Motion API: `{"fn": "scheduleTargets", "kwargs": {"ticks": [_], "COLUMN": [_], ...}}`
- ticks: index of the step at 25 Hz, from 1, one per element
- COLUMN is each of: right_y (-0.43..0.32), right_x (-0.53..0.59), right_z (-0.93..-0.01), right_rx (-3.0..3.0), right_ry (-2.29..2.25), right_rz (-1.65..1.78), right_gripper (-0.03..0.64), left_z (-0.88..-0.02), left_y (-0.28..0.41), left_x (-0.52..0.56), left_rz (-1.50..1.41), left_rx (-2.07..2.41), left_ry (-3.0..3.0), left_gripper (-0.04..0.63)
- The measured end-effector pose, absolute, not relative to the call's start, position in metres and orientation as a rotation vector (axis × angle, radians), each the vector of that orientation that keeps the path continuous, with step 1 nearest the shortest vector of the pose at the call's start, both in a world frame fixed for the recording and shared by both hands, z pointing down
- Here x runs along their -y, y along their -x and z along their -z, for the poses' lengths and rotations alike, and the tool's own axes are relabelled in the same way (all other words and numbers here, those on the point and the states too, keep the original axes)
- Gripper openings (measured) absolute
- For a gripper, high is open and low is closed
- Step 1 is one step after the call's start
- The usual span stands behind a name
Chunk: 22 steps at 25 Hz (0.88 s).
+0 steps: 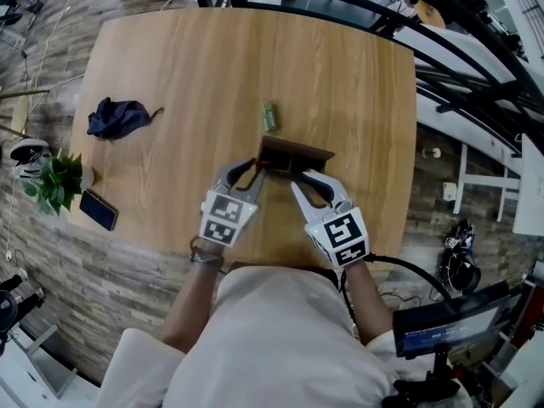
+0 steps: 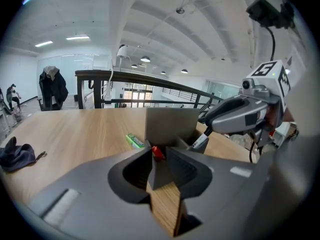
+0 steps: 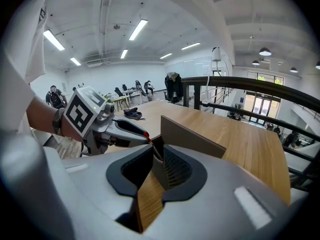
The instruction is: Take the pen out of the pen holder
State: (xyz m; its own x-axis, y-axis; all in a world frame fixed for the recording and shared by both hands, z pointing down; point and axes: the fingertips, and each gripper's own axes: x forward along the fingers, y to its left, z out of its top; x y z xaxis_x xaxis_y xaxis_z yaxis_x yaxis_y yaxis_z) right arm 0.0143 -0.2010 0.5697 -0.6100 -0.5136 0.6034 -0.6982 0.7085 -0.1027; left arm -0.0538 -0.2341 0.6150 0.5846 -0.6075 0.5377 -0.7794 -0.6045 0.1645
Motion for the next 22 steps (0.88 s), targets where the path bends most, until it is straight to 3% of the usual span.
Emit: {"fn": "scheduleTargets", "kwargs": {"ticks": [11,16,22], "right_y": [-0.017,-0.025,-0.029], "right_x": [0.206,0.204,0.199], "right_z": [-0.567,-0.567,-0.564], "right_rx": [2.374,2.335,2.334], "right_ry": [-0.949,-0.97,-0.981], "right_rz": [-0.435,-0.405,-0.396], "right_gripper": [0.06,0.003,0.003], "left_z": [-0.613,-0.611,-0.605], "left_y": [0.049,0.044,0.038], "left_x": [0.234,0.232,0.231], "left_rz": [-0.67,-0.693,-0.696], "left_rx": [1.104,1.096,1.103], "left_ry": [-2.454,-2.477,-2.502], "left_gripper": [0.06,0.049,0.038]}}
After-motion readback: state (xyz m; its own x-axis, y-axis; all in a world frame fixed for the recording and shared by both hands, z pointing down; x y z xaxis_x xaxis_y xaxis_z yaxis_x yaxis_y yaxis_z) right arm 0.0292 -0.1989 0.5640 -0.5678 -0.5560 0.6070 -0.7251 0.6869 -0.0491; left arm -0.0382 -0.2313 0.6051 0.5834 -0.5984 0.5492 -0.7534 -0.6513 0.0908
